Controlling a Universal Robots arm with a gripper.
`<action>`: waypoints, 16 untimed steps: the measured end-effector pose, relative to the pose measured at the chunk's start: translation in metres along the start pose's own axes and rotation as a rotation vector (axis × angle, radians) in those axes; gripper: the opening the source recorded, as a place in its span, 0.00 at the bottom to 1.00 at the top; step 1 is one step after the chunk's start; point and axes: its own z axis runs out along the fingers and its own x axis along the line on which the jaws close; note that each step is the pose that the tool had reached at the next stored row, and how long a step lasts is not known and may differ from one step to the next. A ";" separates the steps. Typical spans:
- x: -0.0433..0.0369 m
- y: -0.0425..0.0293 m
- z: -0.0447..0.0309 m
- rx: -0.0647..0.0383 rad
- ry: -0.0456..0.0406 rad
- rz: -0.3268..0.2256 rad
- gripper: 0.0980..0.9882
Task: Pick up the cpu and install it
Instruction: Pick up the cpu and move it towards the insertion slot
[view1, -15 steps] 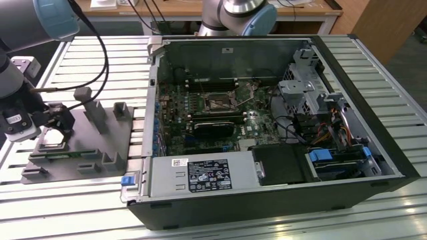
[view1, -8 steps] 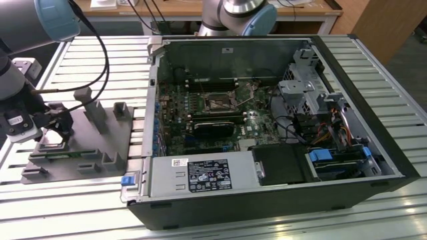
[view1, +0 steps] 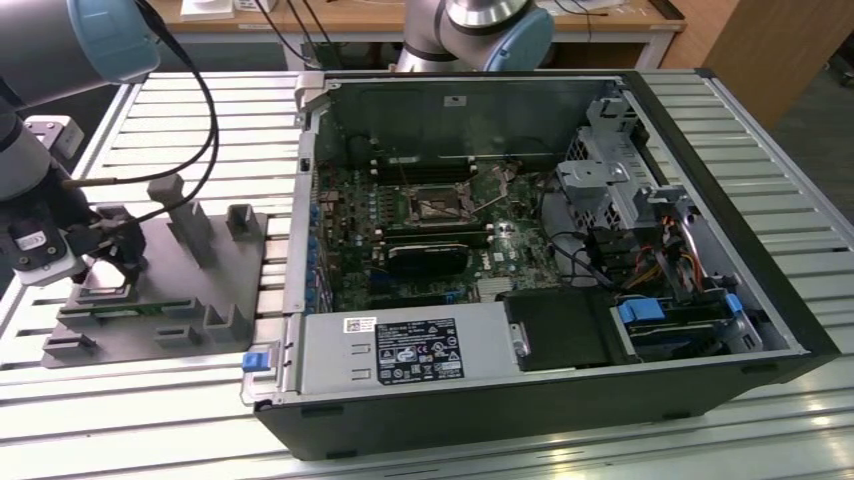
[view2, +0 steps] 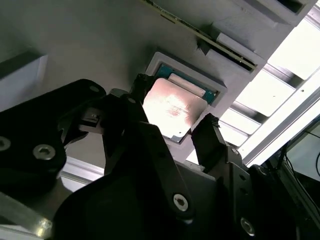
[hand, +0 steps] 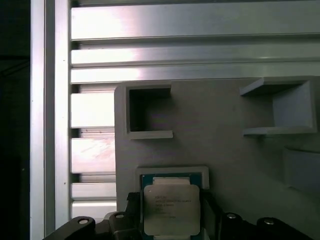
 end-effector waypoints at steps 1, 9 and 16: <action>0.0000 0.0000 0.0000 0.000 -0.0009 0.000 0.63; 0.0001 0.0005 -0.0005 0.000 -0.0023 0.000 0.56; 0.0001 0.0009 -0.0021 0.000 -0.0027 0.000 0.64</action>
